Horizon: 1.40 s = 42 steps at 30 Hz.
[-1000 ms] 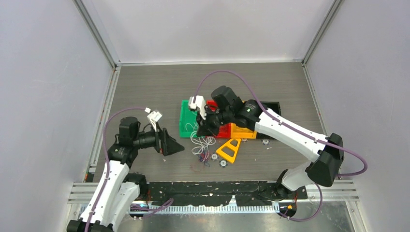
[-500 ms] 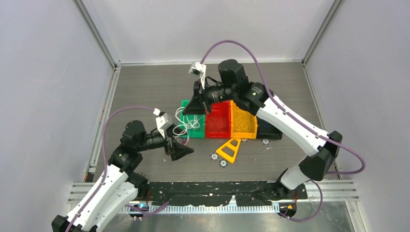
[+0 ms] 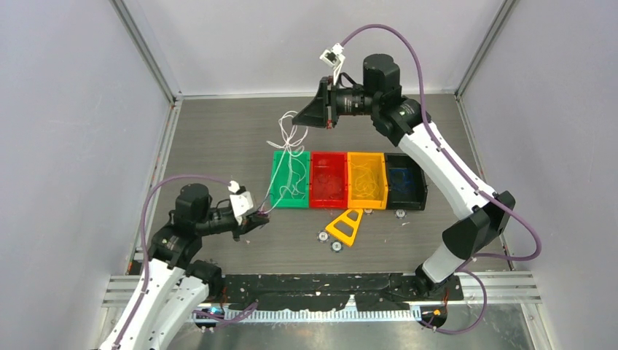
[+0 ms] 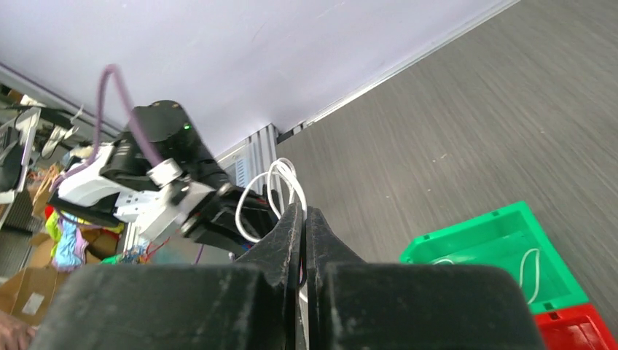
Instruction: Untangle the cables
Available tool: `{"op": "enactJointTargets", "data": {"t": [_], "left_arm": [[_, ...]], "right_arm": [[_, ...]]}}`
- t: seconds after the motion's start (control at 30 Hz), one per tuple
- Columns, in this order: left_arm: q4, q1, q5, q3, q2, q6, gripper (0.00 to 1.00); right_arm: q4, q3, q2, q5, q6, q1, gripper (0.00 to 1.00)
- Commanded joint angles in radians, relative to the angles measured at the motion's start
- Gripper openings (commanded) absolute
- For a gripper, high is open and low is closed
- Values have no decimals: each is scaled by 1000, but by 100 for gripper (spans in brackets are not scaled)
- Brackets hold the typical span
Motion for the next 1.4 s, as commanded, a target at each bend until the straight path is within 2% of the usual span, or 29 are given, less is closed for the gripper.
{"op": "enactJointTargets", "data": {"t": [0.0, 0.1, 0.23, 0.3, 0.4, 0.5, 0.73, 0.83, 0.9, 0.97, 1.1, 1.3, 1.37], "left_arm": [[-417, 4, -59, 122, 41, 434, 0], [-542, 16, -104, 137, 65, 545, 0], [-580, 41, -157, 110, 85, 590, 17], [-568, 63, -156, 99, 93, 600, 22], [-544, 83, -155, 92, 113, 597, 19], [-541, 109, -163, 86, 139, 609, 23], [-572, 251, -184, 35, 195, 775, 18], [-585, 296, -213, 16, 236, 861, 31], [-596, 328, -215, 13, 264, 907, 35], [-601, 338, -218, 12, 280, 930, 34], [-587, 371, -208, 23, 300, 929, 22], [-531, 399, -196, 36, 342, 862, 8], [-524, 410, -199, 34, 353, 860, 10]], "right_arm": [[143, 14, -35, 37, 32, -46, 5], [181, 2, -34, 50, 63, -69, 5], [226, 8, -26, 60, 96, -79, 5], [239, 18, -25, 60, 107, -83, 5], [243, 21, -27, 55, 117, -84, 5], [244, 14, -31, 57, 115, -92, 5], [250, 91, -20, 52, 136, -131, 5], [265, 137, -5, 54, 158, -140, 6], [285, 168, 4, 53, 178, -142, 5], [306, 180, 10, 51, 197, -142, 5], [347, 154, 14, 45, 230, -141, 6], [399, 83, 21, 39, 261, -138, 5], [402, 79, 23, 41, 261, -139, 6]]}}
